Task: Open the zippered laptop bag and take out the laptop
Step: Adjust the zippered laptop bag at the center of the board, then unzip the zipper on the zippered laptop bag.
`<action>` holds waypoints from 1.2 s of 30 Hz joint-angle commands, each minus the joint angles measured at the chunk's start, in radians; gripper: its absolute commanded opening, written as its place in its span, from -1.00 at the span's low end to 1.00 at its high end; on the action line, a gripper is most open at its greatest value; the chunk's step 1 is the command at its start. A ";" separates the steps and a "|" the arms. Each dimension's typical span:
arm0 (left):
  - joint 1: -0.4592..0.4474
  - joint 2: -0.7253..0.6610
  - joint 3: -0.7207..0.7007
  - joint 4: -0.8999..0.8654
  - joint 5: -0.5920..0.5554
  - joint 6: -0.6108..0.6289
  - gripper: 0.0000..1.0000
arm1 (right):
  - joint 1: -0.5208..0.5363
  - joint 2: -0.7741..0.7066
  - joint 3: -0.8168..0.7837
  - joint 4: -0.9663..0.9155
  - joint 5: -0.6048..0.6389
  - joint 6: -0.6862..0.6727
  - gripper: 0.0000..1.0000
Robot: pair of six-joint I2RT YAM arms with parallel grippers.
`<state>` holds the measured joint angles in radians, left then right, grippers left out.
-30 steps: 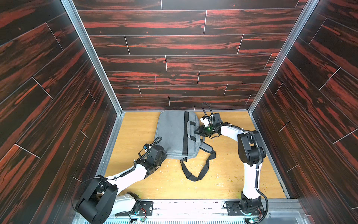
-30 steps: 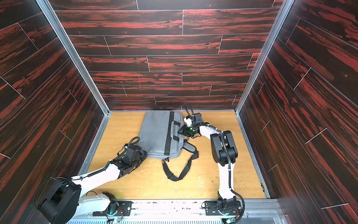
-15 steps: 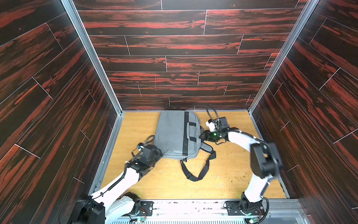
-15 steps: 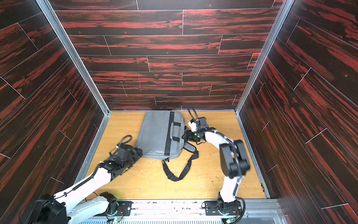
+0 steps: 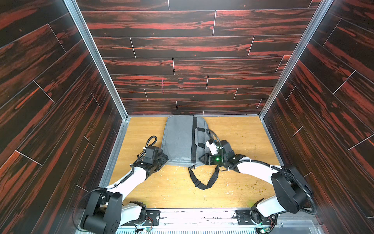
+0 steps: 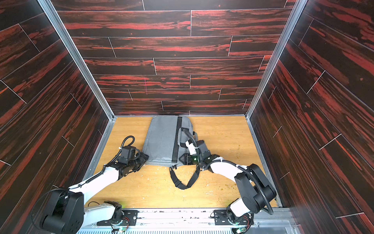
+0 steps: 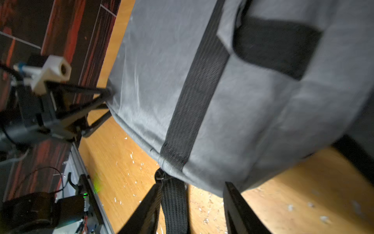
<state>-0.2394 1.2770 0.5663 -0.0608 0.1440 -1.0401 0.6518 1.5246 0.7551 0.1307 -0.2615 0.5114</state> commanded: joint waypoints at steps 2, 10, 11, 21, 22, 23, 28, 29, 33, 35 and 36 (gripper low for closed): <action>0.033 0.053 0.043 0.018 0.096 0.027 -0.05 | 0.055 -0.006 -0.038 0.123 0.043 -0.022 0.05; 0.033 0.053 0.033 0.039 0.116 0.007 -0.62 | 0.137 0.046 -0.116 0.245 0.112 -0.054 -0.16; 0.035 0.053 0.035 0.033 0.114 0.009 -0.65 | 0.145 0.045 -0.132 0.259 0.127 -0.057 -0.18; 0.035 0.051 0.037 0.019 0.139 0.026 -1.00 | 0.213 0.126 -0.250 0.495 0.265 -0.148 -0.25; 0.035 0.051 0.034 0.019 0.139 0.027 -1.00 | 0.213 0.140 -0.245 0.511 0.266 -0.158 -0.25; 0.035 0.051 0.032 0.019 0.140 0.028 -1.00 | 0.215 0.159 -0.242 0.528 0.268 -0.163 -0.25; 0.035 0.051 0.029 0.026 0.140 0.027 -1.00 | 0.212 0.222 -0.229 0.618 0.270 -0.152 -0.25; 0.035 0.050 0.028 0.024 0.140 0.030 -1.00 | 0.210 0.232 -0.225 0.634 0.264 -0.150 -0.25; 0.035 0.046 0.029 0.010 0.137 0.044 -1.00 | 0.172 0.268 -0.230 0.717 0.236 -0.115 -0.25; 0.034 0.047 0.029 0.006 0.138 0.048 -1.00 | 0.164 0.279 -0.222 0.734 0.222 -0.120 -0.25; 0.035 0.048 0.029 0.004 0.141 0.049 -1.00 | 0.164 0.286 -0.208 0.734 0.210 -0.128 -0.25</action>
<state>-0.2035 1.3354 0.5858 -0.0364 0.2535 -1.0134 0.8276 1.7748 0.5156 0.7818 -0.0288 0.3840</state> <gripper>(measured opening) 0.141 0.374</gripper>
